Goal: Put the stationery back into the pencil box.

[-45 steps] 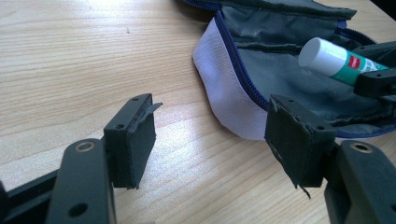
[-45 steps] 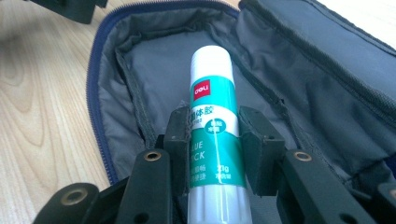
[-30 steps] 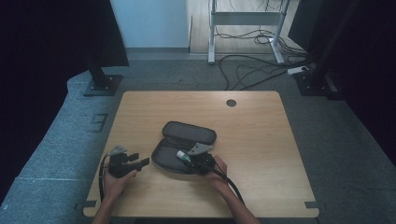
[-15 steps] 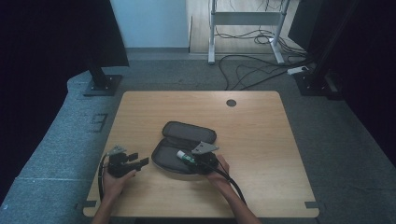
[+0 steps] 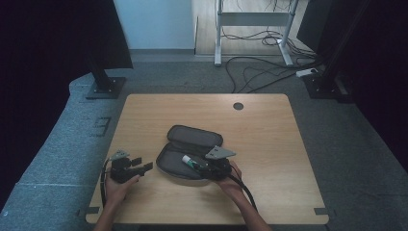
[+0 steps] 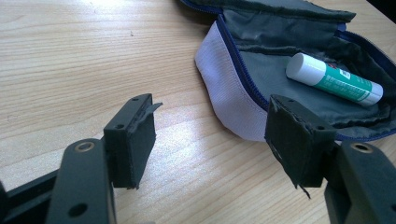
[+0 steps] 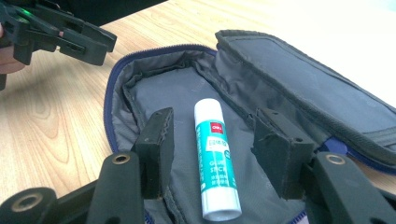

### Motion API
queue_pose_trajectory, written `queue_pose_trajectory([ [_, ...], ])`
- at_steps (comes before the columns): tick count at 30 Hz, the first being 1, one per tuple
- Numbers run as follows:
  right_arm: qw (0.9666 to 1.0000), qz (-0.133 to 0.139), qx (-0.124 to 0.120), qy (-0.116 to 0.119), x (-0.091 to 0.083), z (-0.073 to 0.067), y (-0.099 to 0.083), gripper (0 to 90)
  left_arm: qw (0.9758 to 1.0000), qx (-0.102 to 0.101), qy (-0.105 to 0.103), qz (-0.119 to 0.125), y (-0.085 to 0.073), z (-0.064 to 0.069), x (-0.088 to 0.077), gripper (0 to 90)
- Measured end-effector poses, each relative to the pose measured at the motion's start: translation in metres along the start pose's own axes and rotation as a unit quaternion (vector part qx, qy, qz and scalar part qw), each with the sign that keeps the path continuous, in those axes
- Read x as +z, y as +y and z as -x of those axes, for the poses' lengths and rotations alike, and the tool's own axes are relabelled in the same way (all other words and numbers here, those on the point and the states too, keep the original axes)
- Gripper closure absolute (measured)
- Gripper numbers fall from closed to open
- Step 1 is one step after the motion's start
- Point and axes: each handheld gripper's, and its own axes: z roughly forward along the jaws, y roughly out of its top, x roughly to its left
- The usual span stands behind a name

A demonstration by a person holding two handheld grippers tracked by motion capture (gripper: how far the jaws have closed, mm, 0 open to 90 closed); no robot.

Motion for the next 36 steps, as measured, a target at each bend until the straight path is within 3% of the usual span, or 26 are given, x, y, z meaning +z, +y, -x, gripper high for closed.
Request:
queue_pose_trajectory([
  [13,0.9998,0.017,0.009,-0.011,-0.023,0.007,-0.002,47.5,1.0,0.001,0.0,-0.001,0.0,0.0,0.0,33.6],
  [23,0.999,0.022,0.016,-0.035,-0.053,0.021,-0.015,46.9,1.0,0.0,0.001,-0.001,0.0,-0.001,-0.001,33.6],
  [36,0.9945,0.011,0.059,-0.086,-0.094,0.054,-0.053,45.5,1.0,-0.001,0.0,0.0,0.001,-0.002,-0.001,33.6],
])
